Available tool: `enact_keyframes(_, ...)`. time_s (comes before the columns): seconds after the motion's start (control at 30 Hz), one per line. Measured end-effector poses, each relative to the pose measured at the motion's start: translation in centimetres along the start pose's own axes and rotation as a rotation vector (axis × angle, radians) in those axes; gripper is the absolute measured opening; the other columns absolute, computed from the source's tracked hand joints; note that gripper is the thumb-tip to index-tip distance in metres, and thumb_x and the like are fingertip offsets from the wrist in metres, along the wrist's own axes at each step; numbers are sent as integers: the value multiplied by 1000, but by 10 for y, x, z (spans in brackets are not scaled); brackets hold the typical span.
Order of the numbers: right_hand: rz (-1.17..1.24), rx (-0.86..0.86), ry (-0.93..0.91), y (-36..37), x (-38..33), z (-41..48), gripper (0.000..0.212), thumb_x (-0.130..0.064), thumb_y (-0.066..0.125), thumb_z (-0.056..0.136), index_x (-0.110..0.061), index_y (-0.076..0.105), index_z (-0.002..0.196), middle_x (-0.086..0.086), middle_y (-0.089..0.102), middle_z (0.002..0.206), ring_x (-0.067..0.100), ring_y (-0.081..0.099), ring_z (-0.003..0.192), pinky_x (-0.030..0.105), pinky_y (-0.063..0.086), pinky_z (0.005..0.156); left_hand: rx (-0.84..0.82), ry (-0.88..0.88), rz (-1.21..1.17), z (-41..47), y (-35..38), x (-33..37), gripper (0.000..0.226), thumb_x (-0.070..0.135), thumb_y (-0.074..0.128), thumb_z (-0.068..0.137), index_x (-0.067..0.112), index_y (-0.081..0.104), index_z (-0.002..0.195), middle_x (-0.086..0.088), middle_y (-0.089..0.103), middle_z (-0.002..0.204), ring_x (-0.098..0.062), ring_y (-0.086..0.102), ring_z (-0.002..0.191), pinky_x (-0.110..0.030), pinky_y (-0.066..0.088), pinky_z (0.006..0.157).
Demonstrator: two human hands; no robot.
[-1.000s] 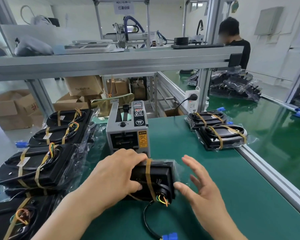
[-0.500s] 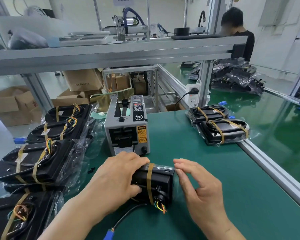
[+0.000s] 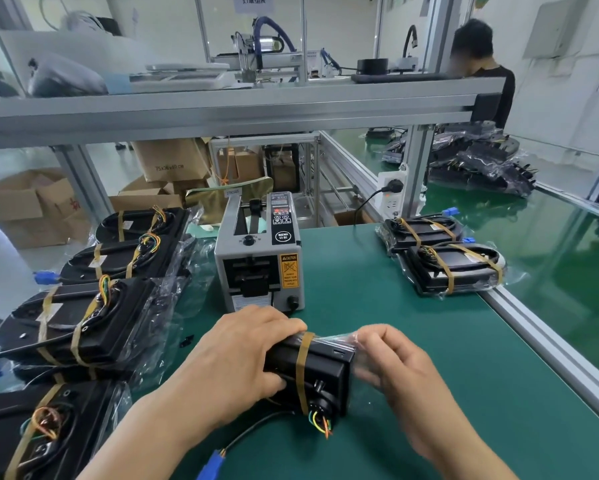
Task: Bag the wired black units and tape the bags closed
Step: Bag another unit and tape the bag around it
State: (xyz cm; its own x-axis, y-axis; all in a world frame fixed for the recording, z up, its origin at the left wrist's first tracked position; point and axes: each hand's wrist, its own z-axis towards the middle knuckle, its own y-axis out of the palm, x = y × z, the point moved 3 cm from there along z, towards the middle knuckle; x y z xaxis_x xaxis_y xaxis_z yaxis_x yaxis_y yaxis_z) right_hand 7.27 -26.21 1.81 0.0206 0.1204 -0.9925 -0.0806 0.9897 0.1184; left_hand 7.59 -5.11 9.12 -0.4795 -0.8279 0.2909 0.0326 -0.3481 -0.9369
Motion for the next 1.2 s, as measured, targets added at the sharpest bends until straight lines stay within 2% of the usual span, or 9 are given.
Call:
enact_keyframes(0.13, 209, -133, -8, -3, 11, -4, 61, -1, 89, 63, -8, 65, 118, 18, 75, 105, 23, 74, 94, 21, 56, 76, -20, -1, 6, 4, -1, 5, 68, 27, 73, 78, 44, 46, 139, 28, 44, 133, 7, 30, 123, 0, 8, 101)
enact_keyframes(0.23, 213, -45, -64, -1, 10, -6, 65, 8, 78, 53, -5, 64, 115, 23, 75, 93, 24, 75, 82, 21, 57, 69, -121, -83, -101, 0, -5, -1, 73, 28, 72, 77, 52, 41, 139, 40, 33, 134, 11, 26, 128, -13, 16, 111)
enact_keyframes(0.33, 174, -1, -131, 1, 6, -17, 61, 7, 76, 52, -8, 67, 110, 22, 76, 92, 20, 75, 78, 18, 56, 68, -52, -261, -497, 0, -18, -16, 54, 24, 69, 78, 53, 58, 122, 46, 51, 120, 22, 49, 108, -2, 40, 87)
enact_keyframes(0.4, 121, 16, -159, 1, 5, -24, 58, 7, 78, 51, -10, 71, 107, 18, 77, 94, 18, 75, 79, 16, 55, 72, 194, -483, -716, 11, -20, -33, 23, 19, 69, 86, 36, 73, 101, 25, 71, 98, 8, 65, 87, -12, 50, 73)
enact_keyframes(0.47, 5, -5, -192, 4, 4, -29, 58, 8, 82, 55, -19, 76, 107, 13, 77, 97, 20, 75, 84, 17, 55, 79, 350, -735, -940, 25, -12, -50, 9, 18, 68, 89, 22, 75, 90, 8, 74, 84, -7, 64, 73, -20, 48, 64)
enact_keyframes(0.57, -200, -14, -242, 5, 5, -32, 71, 12, 84, 62, -40, 72, 109, 4, 76, 93, 15, 72, 80, 13, 51, 80, 333, -1005, -1289, 45, 6, -67, 9, 14, 65, 92, 10, 71, 87, 0, 66, 71, -7, 49, 56, -17, 38, 44)
enact_keyframes(0.77, -299, 51, -325, 5, 8, -34, 51, -31, 86, 59, -33, 71, 108, 4, 74, 92, 20, 72, 77, 32, 61, 79, 200, -1146, -1474, 66, 13, -77, 18, 21, 61, 97, 11, 65, 82, 5, 59, 66, -2, 45, 48, -13, 30, 36)
enact_keyframes(0.87, -293, 78, -359, 4, 13, -34, 54, -34, 83, 60, -26, 69, 111, 5, 73, 91, 23, 71, 78, 38, 62, 76, 198, -1184, -1478, 69, 15, -75, 19, 21, 63, 96, 10, 65, 81, 5, 60, 61, -2, 48, 38, -13, 32, 39)
enact_keyframes(1.2, -261, 59, -393, 8, 9, -33, 48, -50, 84, 66, -28, 70, 106, -1, 71, 94, 19, 68, 83, 25, 60, 72, 360, -1208, -1575, 79, 21, -76, 16, 13, 63, 95, 8, 59, 81, 3, 58, 41, -2, 50, 29, -9, 28, 33)
